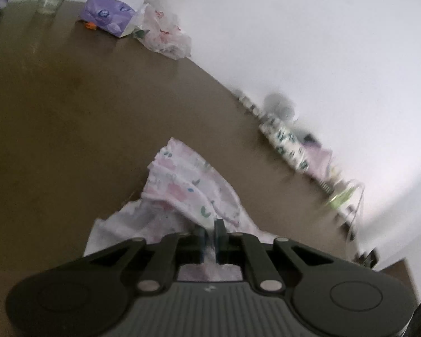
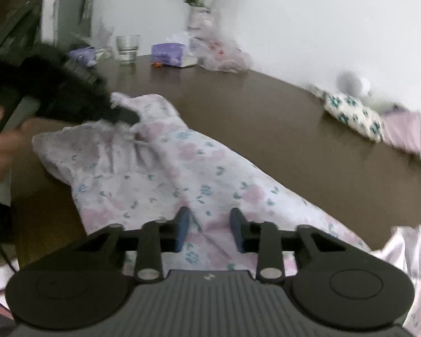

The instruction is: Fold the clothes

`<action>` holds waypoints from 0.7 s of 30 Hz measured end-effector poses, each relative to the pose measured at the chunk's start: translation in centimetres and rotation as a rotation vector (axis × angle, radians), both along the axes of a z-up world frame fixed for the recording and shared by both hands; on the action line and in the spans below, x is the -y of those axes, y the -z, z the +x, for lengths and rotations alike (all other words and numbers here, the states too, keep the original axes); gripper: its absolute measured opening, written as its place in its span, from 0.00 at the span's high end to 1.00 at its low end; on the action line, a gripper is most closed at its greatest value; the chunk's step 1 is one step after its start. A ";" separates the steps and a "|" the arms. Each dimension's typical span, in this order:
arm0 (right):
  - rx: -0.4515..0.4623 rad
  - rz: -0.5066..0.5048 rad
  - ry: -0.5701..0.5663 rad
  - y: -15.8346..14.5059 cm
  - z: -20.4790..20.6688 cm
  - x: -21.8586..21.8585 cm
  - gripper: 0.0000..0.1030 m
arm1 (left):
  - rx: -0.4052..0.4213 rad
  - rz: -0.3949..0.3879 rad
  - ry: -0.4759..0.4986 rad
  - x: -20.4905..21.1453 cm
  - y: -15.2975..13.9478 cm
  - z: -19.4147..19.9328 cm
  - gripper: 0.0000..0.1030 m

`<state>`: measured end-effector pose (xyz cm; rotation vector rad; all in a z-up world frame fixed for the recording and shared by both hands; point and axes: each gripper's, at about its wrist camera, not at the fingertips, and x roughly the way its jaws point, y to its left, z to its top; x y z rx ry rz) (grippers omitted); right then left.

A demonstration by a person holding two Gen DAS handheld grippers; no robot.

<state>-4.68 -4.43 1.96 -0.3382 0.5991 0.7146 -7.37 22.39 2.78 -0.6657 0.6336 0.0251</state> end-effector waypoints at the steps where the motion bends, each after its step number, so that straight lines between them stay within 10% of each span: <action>1: -0.012 0.009 0.015 0.0 0.2 0.4 0.84 | -0.002 0.013 -0.004 0.2 0.0 -0.2 0.93; 8: -0.057 0.067 0.046 -1.6 0.7 2.1 0.96 | -0.031 0.123 -0.019 1.3 -1.0 -1.3 0.78; 13: -0.035 0.086 0.014 -3.1 -1.1 3.8 0.81 | 0.160 0.280 -0.115 1.5 -5.3 -5.0 0.75; 16: -0.006 0.074 0.060 -3.1 -0.9 4.3 0.81 | 0.195 0.344 0.008 4.2 -6.6 -3.1 0.57; 21: -0.075 0.062 0.100 -0.4 0.8 3.6 1.00 | 0.059 0.382 0.119 8.1 -3.3 2.6 0.73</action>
